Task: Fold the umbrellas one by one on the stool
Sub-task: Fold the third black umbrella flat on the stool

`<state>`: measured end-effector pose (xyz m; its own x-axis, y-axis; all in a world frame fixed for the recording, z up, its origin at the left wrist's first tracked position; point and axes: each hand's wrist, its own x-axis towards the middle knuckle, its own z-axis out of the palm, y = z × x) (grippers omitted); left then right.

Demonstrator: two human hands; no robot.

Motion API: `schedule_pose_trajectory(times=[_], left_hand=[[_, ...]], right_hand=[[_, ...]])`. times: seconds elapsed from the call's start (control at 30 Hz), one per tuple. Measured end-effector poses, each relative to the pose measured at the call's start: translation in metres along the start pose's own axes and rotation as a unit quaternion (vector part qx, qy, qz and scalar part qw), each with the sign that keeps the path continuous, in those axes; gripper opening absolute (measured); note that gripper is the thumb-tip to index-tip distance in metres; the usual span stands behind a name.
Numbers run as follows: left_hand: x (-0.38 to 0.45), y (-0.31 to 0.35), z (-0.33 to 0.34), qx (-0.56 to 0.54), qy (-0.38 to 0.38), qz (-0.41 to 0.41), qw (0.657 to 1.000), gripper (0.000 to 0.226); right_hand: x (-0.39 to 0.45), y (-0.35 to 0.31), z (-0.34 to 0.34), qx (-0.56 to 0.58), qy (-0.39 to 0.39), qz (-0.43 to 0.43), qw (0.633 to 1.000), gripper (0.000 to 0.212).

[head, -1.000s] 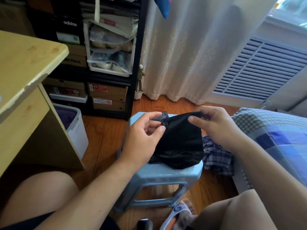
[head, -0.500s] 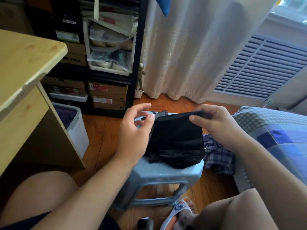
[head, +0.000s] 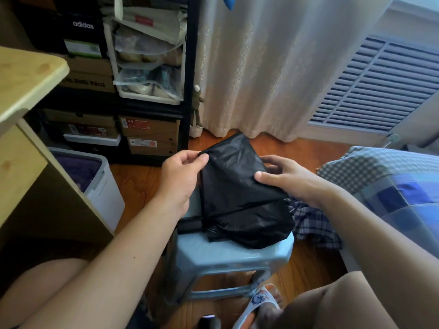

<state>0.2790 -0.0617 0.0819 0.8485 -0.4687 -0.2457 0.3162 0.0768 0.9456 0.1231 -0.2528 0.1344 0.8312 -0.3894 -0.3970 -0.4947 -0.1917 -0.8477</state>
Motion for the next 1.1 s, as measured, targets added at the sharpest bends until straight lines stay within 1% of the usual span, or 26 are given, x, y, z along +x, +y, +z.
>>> schedule_pose_trajectory(times=[0.07, 0.1, 0.13, 0.17, 0.23, 0.27, 0.3, 0.37, 0.43, 0.5, 0.57, 0.6, 0.63, 0.67, 0.7, 0.73, 0.77, 0.83, 0.87, 0.93, 1.0, 1.03, 1.1], left_hand=[[0.018, -0.007, 0.002, 0.017, 0.026, -0.012, 0.999, 0.013], [0.026, -0.010, 0.004, 0.026, 0.038, -0.018, 0.999, 0.012], [0.032, -0.012, 0.006, 0.039, 0.047, -0.019, 0.998, 0.009], [0.038, -0.015, 0.007, 0.053, 0.053, -0.021, 0.997, 0.007], [0.049, -0.025, 0.011, 0.098, 0.072, -0.021, 0.992, 0.007], [0.053, -0.029, 0.013, 0.126, 0.081, -0.016, 0.989, 0.007], [0.056, -0.033, 0.015, 0.157, 0.088, -0.008, 0.984, 0.007], [0.058, -0.037, 0.018, 0.223, 0.096, 0.010, 0.970, 0.007], [0.058, -0.039, 0.016, 0.257, 0.106, 0.034, 0.960, 0.008], [0.057, -0.034, 0.010, 0.272, 0.126, 0.073, 0.951, 0.015], [0.047, -0.021, 0.005, 0.303, 0.133, 0.132, 0.934, 0.015], [0.039, -0.013, 0.003, 0.318, 0.112, 0.161, 0.928, 0.011], [0.028, -0.007, 0.000, 0.334, 0.072, 0.183, 0.922, 0.008], [0.015, -0.002, -0.003, 0.353, 0.020, 0.197, 0.914, 0.007], [0.002, 0.000, -0.007, 0.377, -0.035, 0.202, 0.903, 0.008], [-0.010, -0.002, -0.013, 0.410, -0.084, 0.207, 0.884, 0.010], [-0.020, -0.007, -0.019, 0.453, -0.120, 0.212, 0.857, 0.011], [-0.034, -0.019, -0.028, 0.531, -0.162, 0.215, 0.803, 0.016], [-0.039, -0.025, -0.030, 0.550, -0.168, 0.210, 0.791, 0.022], [-0.047, -0.031, -0.030, 0.554, -0.156, 0.195, 0.795, 0.031], [-0.051, -0.034, -0.028, 0.554, -0.137, 0.194, 0.798, 0.035], [-0.052, -0.035, -0.027, 0.558, -0.130, 0.195, 0.796, 0.035], [-0.053, -0.037, -0.027, 0.559, -0.117, 0.197, 0.797, 0.034]], right_hand=[[0.006, 0.009, -0.002, -0.007, 0.020, -0.011, 1.000, 0.041], [0.006, 0.012, -0.002, 0.000, 0.030, -0.018, 0.999, 0.033], [0.007, 0.018, -0.002, 0.011, 0.038, -0.022, 0.999, 0.031], [0.006, 0.022, -0.002, 0.016, 0.041, -0.026, 0.999, 0.034], [0.008, 0.033, -0.001, -0.014, 0.051, -0.038, 0.998, 0.047], [0.010, 0.039, 0.000, -0.023, 0.062, -0.037, 0.997, 0.049], [0.014, 0.042, 0.003, -0.025, 0.082, -0.033, 0.996, 0.046], [0.024, 0.049, 0.008, -0.041, 0.140, -0.015, 0.989, 0.029], [0.035, 0.058, 0.012, -0.074, 0.184, 0.021, 0.980, 0.020], [0.039, 0.063, 0.014, -0.127, 0.177, 0.050, 0.975, 0.023], [0.038, 0.063, 0.014, -0.158, 0.162, 0.052, 0.973, 0.032], [0.035, 0.060, 0.013, -0.155, 0.162, 0.036, 0.974, 0.036], [0.031, 0.055, 0.013, -0.148, 0.165, 0.013, 0.975, 0.037], [0.027, 0.052, 0.012, -0.142, 0.171, -0.011, 0.975, 0.031], [0.023, 0.049, 0.012, -0.142, 0.178, -0.028, 0.973, 0.020], [0.020, 0.048, 0.013, -0.154, 0.179, -0.038, 0.971, 0.009], [0.016, 0.046, 0.014, -0.172, 0.178, -0.046, 0.968, 0.008], [0.010, 0.045, 0.015, -0.180, 0.189, -0.062, 0.963, 0.023], [0.006, 0.044, 0.016, -0.161, 0.202, -0.069, 0.964, 0.027], [-0.002, 0.040, 0.018, -0.144, 0.219, -0.095, 0.960, 0.026], [-0.012, 0.035, 0.021, -0.173, 0.244, -0.118, 0.947, 0.010], [-0.016, 0.033, 0.023, -0.185, 0.254, -0.125, 0.941, 0.006], [-0.024, 0.028, 0.024, -0.169, 0.262, -0.128, 0.942, 0.022]])
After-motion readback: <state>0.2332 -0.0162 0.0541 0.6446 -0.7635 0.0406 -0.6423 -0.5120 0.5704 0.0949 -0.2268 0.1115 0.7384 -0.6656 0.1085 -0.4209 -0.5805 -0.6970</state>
